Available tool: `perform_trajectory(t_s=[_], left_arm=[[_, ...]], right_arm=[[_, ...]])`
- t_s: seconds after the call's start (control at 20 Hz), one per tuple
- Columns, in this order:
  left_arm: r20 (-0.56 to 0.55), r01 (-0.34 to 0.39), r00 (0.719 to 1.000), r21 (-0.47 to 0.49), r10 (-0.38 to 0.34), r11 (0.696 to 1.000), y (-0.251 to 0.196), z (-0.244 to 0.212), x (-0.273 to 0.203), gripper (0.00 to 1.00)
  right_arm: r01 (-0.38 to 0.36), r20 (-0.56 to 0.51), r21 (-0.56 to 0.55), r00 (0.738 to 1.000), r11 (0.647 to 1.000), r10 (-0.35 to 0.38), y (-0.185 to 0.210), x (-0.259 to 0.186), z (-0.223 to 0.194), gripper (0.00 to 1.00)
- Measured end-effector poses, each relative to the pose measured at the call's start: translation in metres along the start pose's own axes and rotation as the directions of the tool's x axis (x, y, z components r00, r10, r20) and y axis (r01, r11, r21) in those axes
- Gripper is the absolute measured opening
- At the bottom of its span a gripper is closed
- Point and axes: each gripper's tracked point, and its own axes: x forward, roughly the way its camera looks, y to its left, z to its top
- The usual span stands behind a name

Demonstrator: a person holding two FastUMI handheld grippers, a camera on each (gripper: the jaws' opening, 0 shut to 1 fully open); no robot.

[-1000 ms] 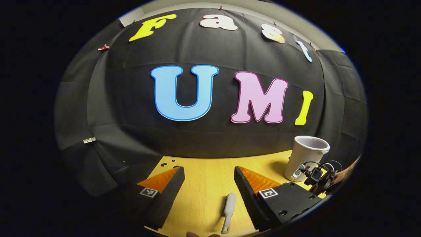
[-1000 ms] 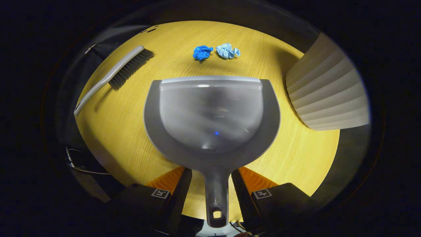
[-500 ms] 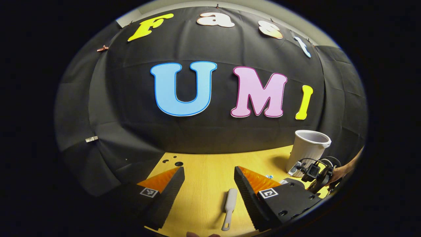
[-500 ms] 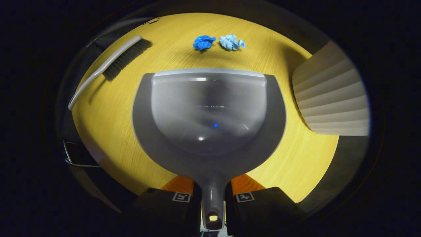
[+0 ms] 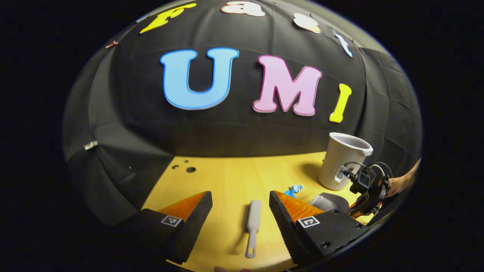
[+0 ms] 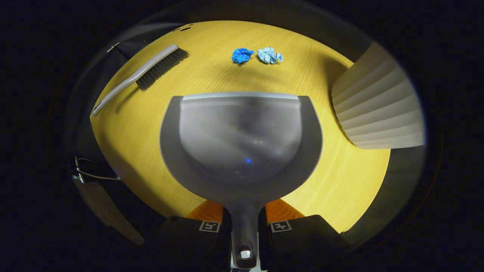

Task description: Pick up the small broom and dustpan from the desktop, sweep the trash into the dustpan with the broom, and then empty the trash into the garbage bin.

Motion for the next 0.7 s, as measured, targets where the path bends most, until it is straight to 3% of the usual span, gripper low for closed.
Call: perform_trajectory(t_s=[0.05,0.2,0.45,0.7], left_arm=[[-0.050,0.003,0.999,-0.014,-0.003,1.000,-0.002,-0.014,0.006,0.92],[-0.211,0.009,0.977,-0.039,-0.017,0.999,-0.004,-0.057,0.019,0.96],[-0.480,0.063,0.875,-0.019,-0.064,0.998,-0.011,-0.134,0.036,0.95],[-0.588,0.083,0.806,0.006,-0.064,0.996,-0.014,-0.163,0.066,0.96]], right_arm=[[-0.008,0.007,0.013,1.000,1.000,0.007,0.000,-0.002,-0.001,0.33],[-0.011,0.025,0.039,1.000,0.999,0.010,-0.005,-0.003,-0.004,0.33],[-0.040,0.072,0.052,0.997,0.998,0.036,-0.007,-0.013,-0.001,0.33],[-0.043,0.097,0.073,0.995,0.996,0.036,-0.011,-0.021,0.000,0.33]])
